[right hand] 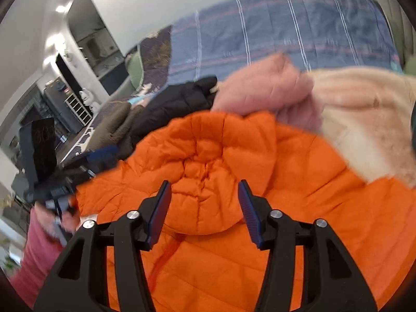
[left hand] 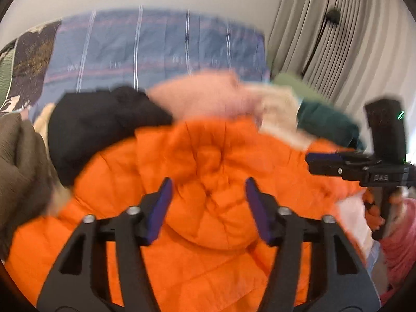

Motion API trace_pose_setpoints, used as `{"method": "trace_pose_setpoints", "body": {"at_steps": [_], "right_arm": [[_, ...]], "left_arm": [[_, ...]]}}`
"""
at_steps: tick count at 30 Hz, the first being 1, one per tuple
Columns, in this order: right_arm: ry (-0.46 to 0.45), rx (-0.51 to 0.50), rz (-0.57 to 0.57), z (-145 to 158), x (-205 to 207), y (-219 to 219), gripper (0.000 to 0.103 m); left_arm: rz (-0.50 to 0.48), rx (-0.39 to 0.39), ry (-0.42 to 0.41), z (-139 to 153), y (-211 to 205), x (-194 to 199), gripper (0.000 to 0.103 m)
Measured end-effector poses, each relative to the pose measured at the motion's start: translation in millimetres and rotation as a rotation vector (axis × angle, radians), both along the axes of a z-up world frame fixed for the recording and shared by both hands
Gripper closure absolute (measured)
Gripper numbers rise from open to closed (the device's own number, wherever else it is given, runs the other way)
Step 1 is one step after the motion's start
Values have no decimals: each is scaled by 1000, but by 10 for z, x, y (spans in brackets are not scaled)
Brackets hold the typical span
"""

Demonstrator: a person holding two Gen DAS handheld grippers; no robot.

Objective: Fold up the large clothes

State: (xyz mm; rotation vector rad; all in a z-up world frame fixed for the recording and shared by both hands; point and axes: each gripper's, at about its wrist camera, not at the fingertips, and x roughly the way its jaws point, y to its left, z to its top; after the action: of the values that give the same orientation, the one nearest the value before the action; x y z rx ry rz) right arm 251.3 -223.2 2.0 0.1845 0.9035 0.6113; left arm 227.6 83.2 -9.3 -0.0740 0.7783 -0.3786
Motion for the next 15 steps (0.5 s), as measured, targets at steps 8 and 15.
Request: {"method": "trace_pose_setpoints", "body": {"at_steps": [8, 15], "right_arm": [[43, -124, -34, -1041, 113, 319, 70], [-14, -102, -48, -1078, 50, 279, 68]], "left_arm": [[22, 193, 98, -963, -338, 174, 48], [35, 148, 71, -978, -238, 98, 46]]}}
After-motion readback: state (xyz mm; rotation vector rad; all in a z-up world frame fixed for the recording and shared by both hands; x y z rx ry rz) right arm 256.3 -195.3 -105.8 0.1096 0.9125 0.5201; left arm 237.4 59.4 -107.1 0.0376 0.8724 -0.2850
